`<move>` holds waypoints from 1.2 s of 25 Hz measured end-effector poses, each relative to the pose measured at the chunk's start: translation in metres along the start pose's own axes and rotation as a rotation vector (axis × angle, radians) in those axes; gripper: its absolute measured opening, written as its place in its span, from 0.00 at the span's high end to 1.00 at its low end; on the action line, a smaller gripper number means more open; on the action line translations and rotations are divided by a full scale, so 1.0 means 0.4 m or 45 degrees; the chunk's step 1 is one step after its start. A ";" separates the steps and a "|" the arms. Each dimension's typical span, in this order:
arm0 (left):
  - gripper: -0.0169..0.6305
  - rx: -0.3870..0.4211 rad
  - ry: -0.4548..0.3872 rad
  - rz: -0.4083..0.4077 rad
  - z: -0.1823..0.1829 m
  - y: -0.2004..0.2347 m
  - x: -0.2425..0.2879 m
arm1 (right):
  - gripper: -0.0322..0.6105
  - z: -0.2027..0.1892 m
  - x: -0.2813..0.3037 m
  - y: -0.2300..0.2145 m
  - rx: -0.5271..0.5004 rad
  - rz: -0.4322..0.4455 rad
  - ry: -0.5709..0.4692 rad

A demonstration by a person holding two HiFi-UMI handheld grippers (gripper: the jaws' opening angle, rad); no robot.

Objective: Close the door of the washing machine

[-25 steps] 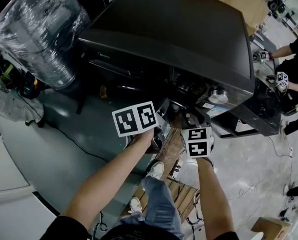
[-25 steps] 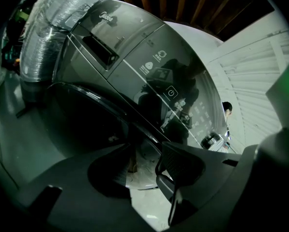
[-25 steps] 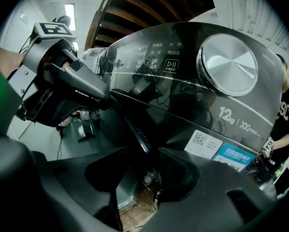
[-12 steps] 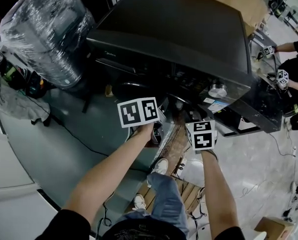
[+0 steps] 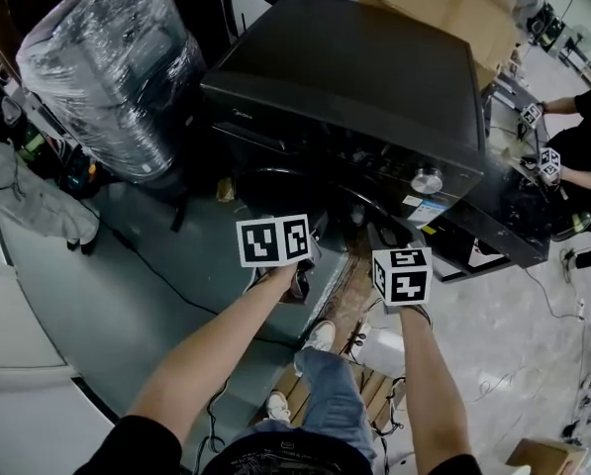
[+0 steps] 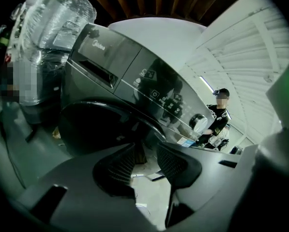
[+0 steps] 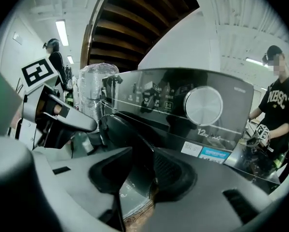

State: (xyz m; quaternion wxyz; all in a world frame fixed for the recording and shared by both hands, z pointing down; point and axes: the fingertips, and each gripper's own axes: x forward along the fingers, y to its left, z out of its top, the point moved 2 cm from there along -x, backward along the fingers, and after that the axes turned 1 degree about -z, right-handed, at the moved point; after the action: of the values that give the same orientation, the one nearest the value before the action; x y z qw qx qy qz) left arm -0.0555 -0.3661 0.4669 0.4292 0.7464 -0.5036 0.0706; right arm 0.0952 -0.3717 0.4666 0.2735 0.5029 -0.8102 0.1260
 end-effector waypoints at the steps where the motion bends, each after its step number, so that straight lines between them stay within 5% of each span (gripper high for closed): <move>1: 0.74 0.018 -0.002 0.001 -0.002 -0.005 -0.015 | 0.74 0.008 -0.016 0.005 0.003 -0.004 -0.011; 30: 0.83 0.636 -0.207 0.053 -0.047 -0.160 -0.497 | 0.85 0.122 -0.516 0.183 0.044 -0.054 -0.291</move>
State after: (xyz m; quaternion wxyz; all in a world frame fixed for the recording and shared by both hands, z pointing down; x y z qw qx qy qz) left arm -0.0933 -0.2071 0.3351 0.1880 0.8219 -0.5188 0.1413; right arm 0.0861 -0.2072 0.3141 0.1733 0.5356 -0.8230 0.0763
